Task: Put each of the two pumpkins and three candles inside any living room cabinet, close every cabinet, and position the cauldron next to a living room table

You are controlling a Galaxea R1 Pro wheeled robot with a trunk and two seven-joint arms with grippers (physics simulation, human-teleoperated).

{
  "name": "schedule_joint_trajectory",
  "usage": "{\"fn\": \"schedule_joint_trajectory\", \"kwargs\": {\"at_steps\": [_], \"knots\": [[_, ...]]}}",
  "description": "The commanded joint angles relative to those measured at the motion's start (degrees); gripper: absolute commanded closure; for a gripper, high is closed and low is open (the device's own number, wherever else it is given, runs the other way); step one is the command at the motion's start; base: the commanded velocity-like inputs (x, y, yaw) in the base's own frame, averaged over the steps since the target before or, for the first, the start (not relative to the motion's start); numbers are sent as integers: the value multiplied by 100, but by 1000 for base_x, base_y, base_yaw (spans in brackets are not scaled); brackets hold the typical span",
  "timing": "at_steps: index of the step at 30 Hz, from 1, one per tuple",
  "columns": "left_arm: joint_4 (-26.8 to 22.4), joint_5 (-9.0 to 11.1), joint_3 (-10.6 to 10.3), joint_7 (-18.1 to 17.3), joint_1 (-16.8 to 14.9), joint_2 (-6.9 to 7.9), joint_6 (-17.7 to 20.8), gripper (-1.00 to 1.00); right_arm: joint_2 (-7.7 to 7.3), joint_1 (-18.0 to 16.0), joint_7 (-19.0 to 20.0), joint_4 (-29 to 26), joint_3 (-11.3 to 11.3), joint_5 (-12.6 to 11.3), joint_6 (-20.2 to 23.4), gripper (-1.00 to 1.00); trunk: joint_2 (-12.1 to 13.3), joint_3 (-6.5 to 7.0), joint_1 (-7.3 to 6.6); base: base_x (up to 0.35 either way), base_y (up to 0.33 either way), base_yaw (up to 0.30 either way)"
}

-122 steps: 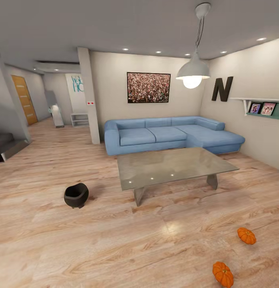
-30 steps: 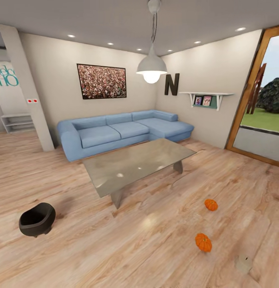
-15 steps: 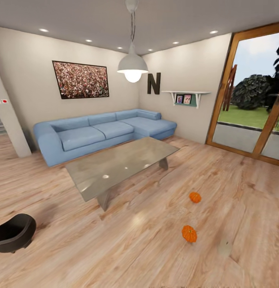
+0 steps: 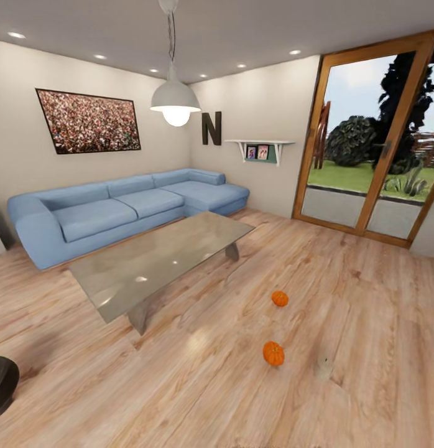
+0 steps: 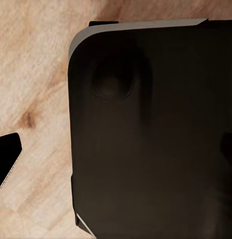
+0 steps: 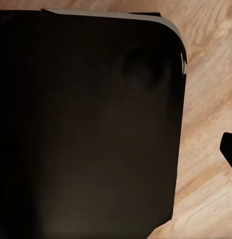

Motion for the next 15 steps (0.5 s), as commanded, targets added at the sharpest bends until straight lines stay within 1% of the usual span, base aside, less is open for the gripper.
{"fn": "schedule_joint_trajectory", "kwargs": {"at_steps": [1, 15], "knots": [[-3, 1, 1, -5, 1, 2, -13, -100, -2, -3, 15, 4, -3, 1, -18, -100, -3, -7, 0, 0, 0, -274], [-9, -28, -25, 8, 1, 28, -7, -100, 3, -3, 15, 4, -3, -8, -41, -100, -3, -42, 0, 0, 0, -274]]}}
